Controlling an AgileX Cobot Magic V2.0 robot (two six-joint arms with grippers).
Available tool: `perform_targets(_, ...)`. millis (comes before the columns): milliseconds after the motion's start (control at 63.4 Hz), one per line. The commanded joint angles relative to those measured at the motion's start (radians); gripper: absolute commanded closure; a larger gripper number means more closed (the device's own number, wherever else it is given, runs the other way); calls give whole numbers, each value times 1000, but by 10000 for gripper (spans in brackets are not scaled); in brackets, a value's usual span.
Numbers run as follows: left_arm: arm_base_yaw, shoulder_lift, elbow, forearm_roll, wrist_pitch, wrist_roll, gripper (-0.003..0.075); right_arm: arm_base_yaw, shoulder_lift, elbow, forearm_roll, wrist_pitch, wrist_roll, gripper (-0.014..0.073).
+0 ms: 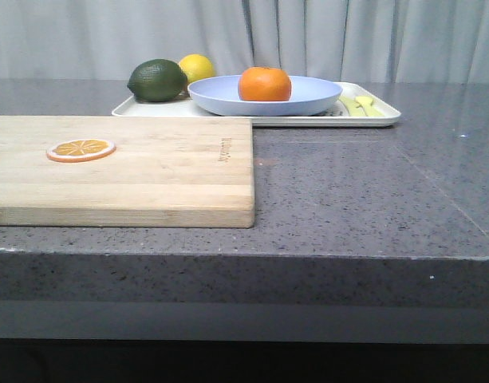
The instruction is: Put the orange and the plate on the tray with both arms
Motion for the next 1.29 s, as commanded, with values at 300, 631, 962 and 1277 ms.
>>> perform_targets(300,0,-20,28,-9,-90,-8,740,46,-271,525,-11,-739,-8,659)
perform_targets(631,0,-20,28,-9,-90,-8,740,44,-297,566,-11,-754,-8,659)
perform_targets(962,0,-20,28,-9,-90,-8,740,43,-298,566,-29,-778,-5,659)
perform_targets(1277,0,-20,28,-9,-90,-8,740,-27,-298,566,-208,-802,238,659)
